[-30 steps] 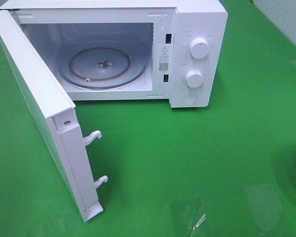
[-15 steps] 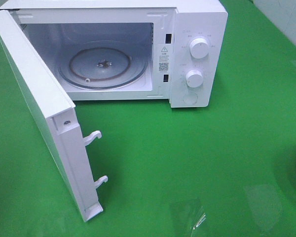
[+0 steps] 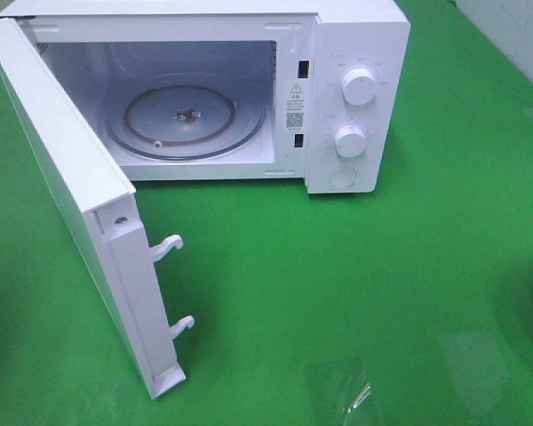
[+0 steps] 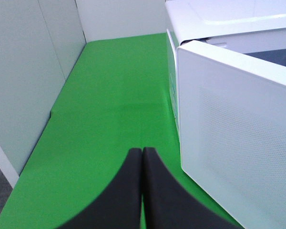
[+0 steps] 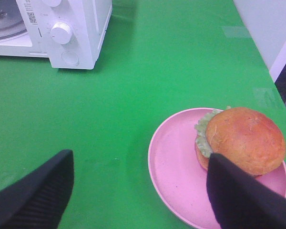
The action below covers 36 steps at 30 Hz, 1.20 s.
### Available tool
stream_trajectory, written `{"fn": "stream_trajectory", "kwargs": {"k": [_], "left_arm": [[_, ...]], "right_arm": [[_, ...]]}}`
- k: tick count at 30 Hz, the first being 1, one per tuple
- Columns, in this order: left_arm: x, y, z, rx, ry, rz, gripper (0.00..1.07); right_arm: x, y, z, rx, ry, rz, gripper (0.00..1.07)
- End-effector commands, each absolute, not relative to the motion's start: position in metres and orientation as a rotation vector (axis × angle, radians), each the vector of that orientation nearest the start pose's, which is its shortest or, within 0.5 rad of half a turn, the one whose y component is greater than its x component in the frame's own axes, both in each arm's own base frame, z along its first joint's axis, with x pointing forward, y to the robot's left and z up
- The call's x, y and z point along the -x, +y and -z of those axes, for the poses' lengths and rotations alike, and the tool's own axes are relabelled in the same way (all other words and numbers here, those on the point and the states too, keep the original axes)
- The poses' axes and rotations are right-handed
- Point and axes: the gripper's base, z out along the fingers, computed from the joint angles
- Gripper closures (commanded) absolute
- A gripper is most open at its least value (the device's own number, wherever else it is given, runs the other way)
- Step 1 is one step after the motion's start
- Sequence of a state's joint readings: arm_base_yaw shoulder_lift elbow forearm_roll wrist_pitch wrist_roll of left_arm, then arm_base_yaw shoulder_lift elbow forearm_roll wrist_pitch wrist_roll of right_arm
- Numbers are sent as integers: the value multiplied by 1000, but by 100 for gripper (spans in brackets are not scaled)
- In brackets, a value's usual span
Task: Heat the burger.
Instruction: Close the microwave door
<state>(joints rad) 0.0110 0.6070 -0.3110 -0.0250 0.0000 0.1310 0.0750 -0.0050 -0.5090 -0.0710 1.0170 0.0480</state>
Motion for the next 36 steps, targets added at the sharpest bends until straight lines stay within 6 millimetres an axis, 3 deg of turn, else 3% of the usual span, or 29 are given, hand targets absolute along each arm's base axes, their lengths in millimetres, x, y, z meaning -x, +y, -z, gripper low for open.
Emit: {"fn": "stream_trajectory", "kwargs": {"k": [1,7,13,18,24,36], "left_arm": [[-136,2,-250,-73,1685,-93,107],[-142,3,-235,-66,1603,-102,107],[-164,3,-217,-3,1671,-30,107],[-174,0,-214,-17,1693,3,107],[-199,-19,-210,-239,1743,137,107],[-215,-37,-190,-325,1735,314,107]], "right_arm": [[8,-6,-284,34,1950,8,31],[8,-6,-284,34,1950,8,31],[8,-6,-284,34,1950,8,31],[8,-6,-284,34,1950,8,31],[8,-6,-284,34,1950,8,31],[8,-6,-284,34,1950,8,31]]}}
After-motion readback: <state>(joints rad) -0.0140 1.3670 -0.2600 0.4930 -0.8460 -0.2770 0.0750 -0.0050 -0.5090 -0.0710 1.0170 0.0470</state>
